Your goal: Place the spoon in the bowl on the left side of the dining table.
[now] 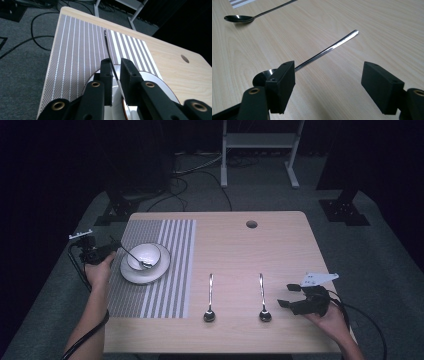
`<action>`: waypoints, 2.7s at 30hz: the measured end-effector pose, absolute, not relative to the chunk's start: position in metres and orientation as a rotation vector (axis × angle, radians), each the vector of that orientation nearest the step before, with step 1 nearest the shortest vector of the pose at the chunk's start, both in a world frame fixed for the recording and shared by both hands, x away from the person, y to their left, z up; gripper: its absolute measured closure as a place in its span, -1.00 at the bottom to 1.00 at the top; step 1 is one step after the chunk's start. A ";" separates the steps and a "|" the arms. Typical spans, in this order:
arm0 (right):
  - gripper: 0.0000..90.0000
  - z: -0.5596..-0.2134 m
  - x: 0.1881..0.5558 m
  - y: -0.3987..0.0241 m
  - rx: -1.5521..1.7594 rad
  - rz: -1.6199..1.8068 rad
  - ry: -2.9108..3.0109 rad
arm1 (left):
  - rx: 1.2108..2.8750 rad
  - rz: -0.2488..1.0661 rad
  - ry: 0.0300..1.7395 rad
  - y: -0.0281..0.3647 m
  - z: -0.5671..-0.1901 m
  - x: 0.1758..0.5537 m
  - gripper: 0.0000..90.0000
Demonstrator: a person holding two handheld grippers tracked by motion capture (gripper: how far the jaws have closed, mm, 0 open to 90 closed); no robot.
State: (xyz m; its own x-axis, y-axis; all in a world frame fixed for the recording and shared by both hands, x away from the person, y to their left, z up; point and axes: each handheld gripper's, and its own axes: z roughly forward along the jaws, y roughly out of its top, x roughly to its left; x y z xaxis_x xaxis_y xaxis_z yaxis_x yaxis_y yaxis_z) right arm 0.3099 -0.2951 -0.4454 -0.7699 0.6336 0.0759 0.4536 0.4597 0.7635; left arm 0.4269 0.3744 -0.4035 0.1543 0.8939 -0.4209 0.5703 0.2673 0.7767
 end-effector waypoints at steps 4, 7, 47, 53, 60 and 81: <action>-0.42 -0.446 0.310 -0.295 0.942 1.200 2.492 | 1.409 0.388 1.525 0.374 -0.406 0.426 0.66; -0.42 -0.445 0.309 -0.296 0.942 1.203 2.487 | 1.417 0.384 1.520 0.372 -0.408 0.424 0.53; -0.45 -0.444 0.310 -0.301 0.973 1.188 2.460 | 1.682 0.425 1.377 0.341 -0.402 0.373 -0.61; -0.45 -0.444 0.310 -0.301 0.973 1.188 2.459 | 1.728 0.427 1.335 0.327 -0.401 0.369 -0.66; -0.45 -0.444 0.310 -0.301 0.971 1.188 2.458 | 1.758 0.414 1.288 0.310 -0.399 0.366 -0.75; -0.46 -0.445 0.310 -0.302 0.983 1.186 2.460 | 1.861 0.372 1.136 0.258 -0.392 0.362 -0.77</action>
